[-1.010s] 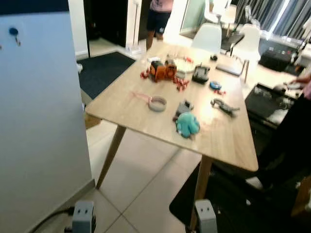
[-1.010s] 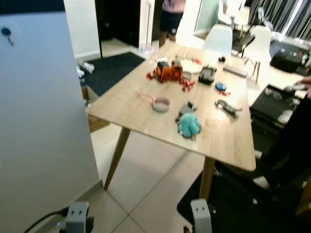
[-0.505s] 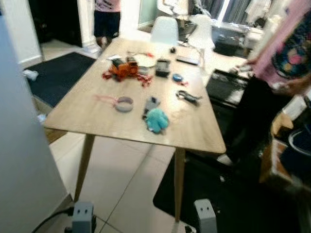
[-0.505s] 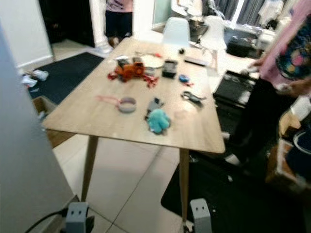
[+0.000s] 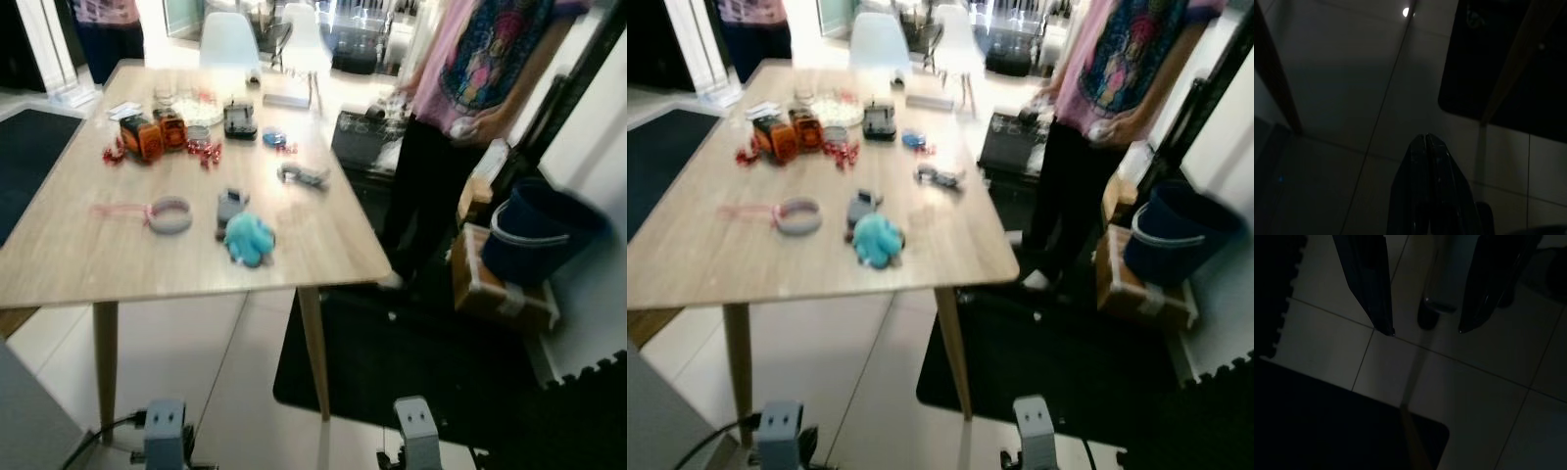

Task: Hang keys on a hook

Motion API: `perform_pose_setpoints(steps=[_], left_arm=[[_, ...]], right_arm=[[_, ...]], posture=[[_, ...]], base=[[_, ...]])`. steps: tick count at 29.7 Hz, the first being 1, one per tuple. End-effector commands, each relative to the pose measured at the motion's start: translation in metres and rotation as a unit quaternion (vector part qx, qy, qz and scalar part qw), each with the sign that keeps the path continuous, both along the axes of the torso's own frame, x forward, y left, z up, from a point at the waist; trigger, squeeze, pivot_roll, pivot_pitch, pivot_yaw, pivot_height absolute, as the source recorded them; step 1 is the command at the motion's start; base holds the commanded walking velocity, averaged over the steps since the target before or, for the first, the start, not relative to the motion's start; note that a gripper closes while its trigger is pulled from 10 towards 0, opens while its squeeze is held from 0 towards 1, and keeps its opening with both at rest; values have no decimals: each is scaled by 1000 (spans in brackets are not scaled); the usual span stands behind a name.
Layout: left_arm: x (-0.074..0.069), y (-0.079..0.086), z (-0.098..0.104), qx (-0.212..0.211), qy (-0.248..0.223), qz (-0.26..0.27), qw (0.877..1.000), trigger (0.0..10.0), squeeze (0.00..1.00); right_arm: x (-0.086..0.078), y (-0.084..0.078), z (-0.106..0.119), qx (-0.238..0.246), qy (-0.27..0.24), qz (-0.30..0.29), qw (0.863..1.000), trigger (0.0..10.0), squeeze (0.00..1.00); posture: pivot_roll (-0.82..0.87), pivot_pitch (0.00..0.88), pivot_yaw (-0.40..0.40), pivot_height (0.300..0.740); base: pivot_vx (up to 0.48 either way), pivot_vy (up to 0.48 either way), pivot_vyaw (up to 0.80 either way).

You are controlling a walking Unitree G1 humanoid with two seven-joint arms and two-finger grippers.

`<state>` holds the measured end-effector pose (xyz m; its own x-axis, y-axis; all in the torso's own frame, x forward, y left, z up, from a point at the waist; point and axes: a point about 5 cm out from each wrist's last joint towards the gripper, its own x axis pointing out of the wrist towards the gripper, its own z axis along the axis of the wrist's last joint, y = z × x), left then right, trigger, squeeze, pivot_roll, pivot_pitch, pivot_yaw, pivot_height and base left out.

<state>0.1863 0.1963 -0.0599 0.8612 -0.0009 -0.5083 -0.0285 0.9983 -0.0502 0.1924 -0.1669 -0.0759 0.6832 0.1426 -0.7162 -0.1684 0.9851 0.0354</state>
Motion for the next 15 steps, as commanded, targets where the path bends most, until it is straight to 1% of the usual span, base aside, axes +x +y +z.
perform_pose_setpoints(steps=[1, 2, 7, 10, 15], left_arm=[[-7, -2, -5, 0, 14, 4, 1000, 10000, 0], [-7, -1, -5, -1, 13, 13, 1000, 10000, 0], [-7, 0, -4, -2, 13, 25, 1000, 10000, 0], [-6, 0, -4, -1, 13, 25, 1000, 10000, 0], [-5, -1, -4, -4, 13, 25, 1000, 10000, 0]], right_arm=[[-2, -3, -1, -5, 0, 0, 1000, 10000, 0], [-2, -3, -1, -5, 1, -2, 1000, 10000, 0], [-1, -3, 0, -5, 1, -3, 1000, 10000, 0], [-1, -3, 0, -5, 1, -3, 1000, 10000, 0], [0, -2, 0, -5, 0, -3, 1000, 10000, 0]], posture=[[78, 33, -61, 740], [77, 34, -60, 740], [77, 35, -60, 740], [75, 36, -59, 740], [73, 40, -59, 740]], base=[[0, 0, 0], [0, 0, 0], [0, 0, 0], [0, -390, 0], [0, -474, 0]])
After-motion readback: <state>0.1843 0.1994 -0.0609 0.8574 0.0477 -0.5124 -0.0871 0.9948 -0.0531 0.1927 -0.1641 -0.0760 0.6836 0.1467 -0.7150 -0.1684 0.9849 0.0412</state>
